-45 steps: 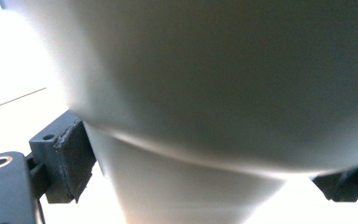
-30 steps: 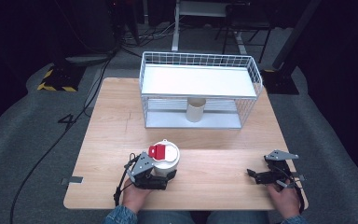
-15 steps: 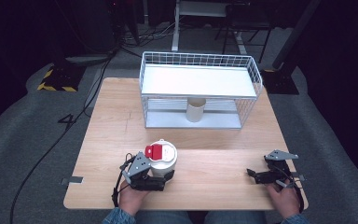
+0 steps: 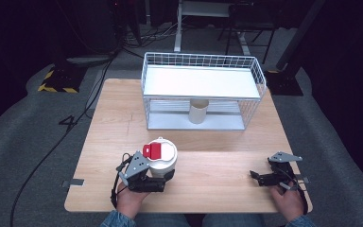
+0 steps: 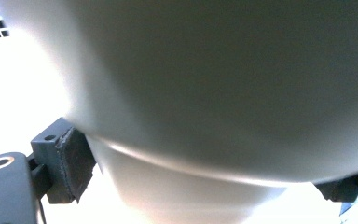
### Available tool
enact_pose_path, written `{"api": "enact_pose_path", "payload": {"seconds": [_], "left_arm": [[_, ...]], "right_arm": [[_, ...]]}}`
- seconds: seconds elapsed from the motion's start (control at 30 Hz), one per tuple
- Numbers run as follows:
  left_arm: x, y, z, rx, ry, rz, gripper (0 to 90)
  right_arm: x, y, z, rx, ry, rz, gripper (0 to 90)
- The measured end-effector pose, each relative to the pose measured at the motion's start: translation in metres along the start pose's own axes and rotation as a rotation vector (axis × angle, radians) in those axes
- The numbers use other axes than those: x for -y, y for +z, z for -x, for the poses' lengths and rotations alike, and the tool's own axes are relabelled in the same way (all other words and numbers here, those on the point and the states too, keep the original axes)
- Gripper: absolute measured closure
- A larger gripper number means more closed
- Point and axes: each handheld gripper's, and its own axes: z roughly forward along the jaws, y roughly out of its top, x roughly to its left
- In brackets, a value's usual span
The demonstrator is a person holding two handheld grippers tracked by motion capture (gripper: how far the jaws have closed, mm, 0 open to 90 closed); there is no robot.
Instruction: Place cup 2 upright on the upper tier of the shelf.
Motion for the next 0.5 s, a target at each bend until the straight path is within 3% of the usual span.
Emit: {"api": "enact_pose_path", "payload": {"seconds": [0.5], "left_arm": [[-0.038,-0.008,0.004,0.012,0.032,0.012,10.8]], "right_arm": [[-0.001,0.001,-0.001,0.004,0.002,0.001,0.5]]}}
